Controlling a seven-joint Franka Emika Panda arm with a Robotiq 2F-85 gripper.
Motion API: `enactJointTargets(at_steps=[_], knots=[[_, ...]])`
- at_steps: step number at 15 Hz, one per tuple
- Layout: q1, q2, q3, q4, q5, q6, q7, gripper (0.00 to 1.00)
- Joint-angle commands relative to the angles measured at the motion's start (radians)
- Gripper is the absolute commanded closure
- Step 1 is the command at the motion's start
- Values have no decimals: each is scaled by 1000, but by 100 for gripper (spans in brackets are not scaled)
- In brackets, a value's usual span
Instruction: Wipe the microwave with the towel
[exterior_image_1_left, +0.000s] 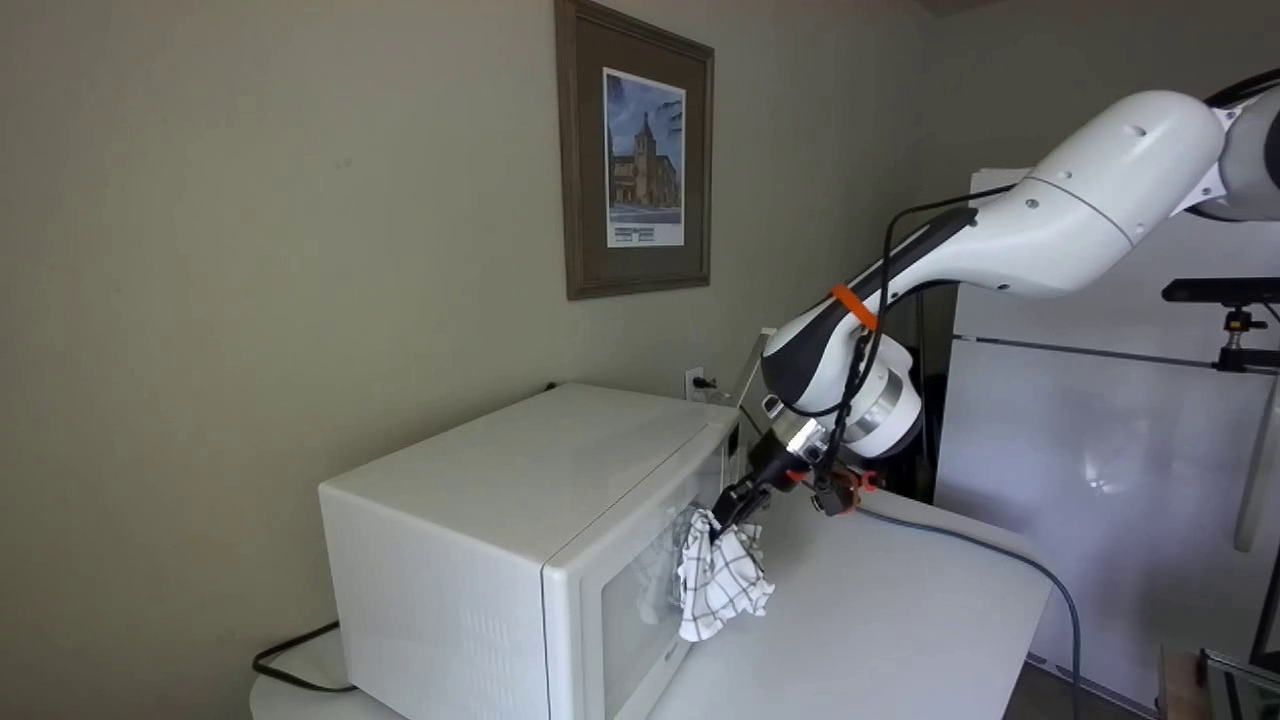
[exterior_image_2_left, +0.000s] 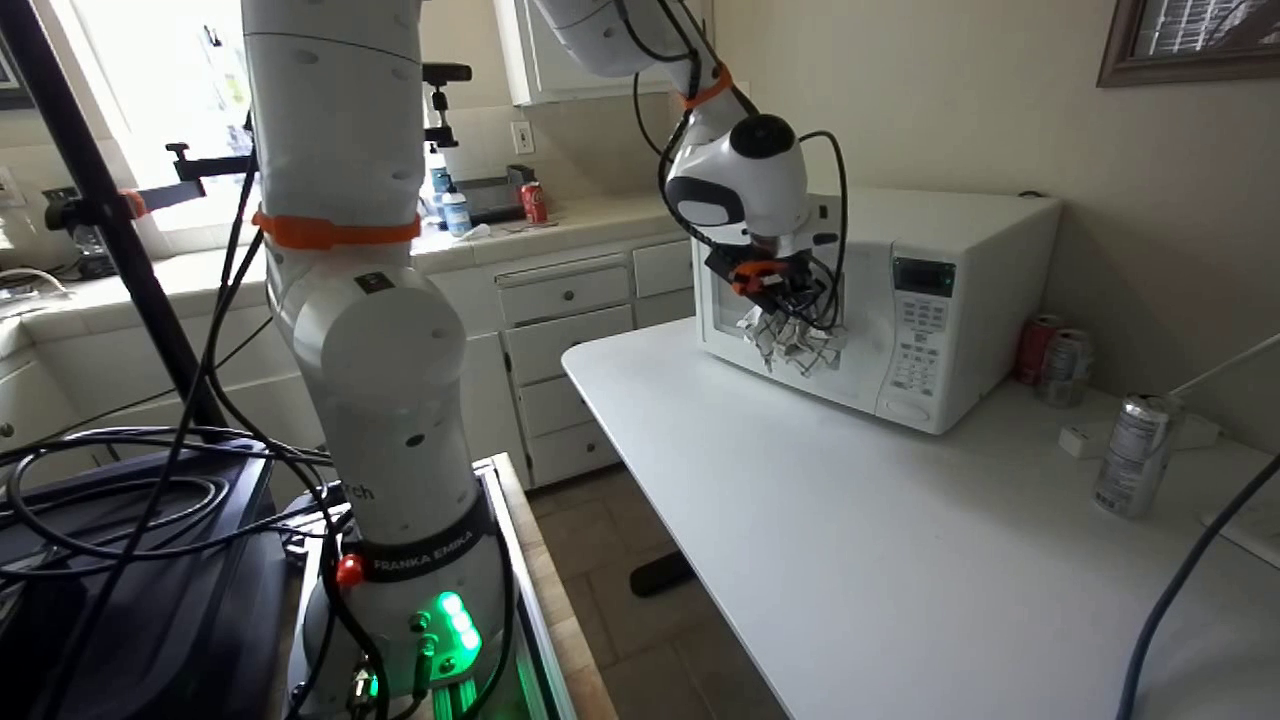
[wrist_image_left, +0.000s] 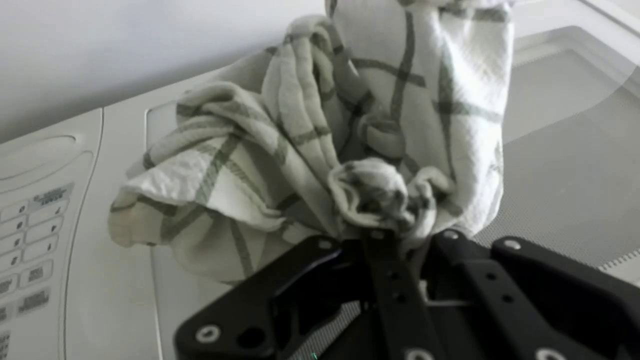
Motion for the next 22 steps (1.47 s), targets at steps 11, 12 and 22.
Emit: enactJointTargets(at_steps=[11,12,22], knots=[[-44,314,21,229,57,-115,-87,97],[-47,315,21,234,60,-126,-97,97],[-63,215,52,212,119,-143,-199,97]])
